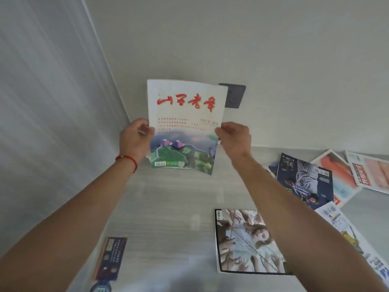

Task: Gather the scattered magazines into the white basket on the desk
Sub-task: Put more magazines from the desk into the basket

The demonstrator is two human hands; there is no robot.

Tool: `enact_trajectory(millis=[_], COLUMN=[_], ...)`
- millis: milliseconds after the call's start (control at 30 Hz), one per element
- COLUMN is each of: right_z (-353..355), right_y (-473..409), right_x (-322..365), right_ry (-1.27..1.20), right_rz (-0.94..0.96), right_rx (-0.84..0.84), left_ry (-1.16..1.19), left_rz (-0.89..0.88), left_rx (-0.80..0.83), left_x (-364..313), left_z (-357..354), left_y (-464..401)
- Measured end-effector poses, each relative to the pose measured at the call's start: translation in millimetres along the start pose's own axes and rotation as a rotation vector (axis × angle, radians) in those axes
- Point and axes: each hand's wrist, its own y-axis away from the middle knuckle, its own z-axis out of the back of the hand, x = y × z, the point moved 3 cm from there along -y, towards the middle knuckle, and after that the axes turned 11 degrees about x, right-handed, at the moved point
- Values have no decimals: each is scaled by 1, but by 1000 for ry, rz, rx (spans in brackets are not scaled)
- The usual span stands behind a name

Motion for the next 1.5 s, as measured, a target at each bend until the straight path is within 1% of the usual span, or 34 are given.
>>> enact_trajectory(millis=[100,200,367,500,667,800,900,967,1033,1133,1200,1233,1300,1333,1433,1500], right_z=[-11,-19,-34,-46,-56,-61,-64,-67,-69,-68,-62,-56,-38,-26,19,55], right_y=[-25,-50,-74,-83,-93,-98,-96,-93,-91,-85,-75,-67,-44,-29,15,43], right_x=[33,43,28,5,-21,-31,-33,-32,-33,-37,-44,-49,-64,-74,-113,-144], right_ry=[108,148,207,227,195,187,153,147,159,162,189,216,273,295,385,442], right_rz=[72,71,38,-9,-70,-92,-110,-96,-83,-104,-117,-104,-65,-46,-49,-114], right_rx=[-29,-34,-10,38,40,53,103,172,241,297,318,327,346,352,359,351], left_ry=[-32,-52,-5,114,189,247,305,263,184,209,211,184,121,109,63,11], left_rz=[-2,55,212,311,403,439,445,476,484,506,498,466,356,307,259,223], left_rx=[-82,-85,-38,45,80,102,86,80,113,124,66,41,27,46,193,338], left_x=[-4,-2,14,37,61,70,70,69,67,61,52,46,31,26,12,1], left_z=[14,16,8,-6,-23,-37,-44,-46,-48,-51,-52,-54,-63,-71,-113,-151], left_y=[-23,-39,-58,-68,-80,-90,-93,-92,-89,-79,-64,-54,-25,-8,49,84])
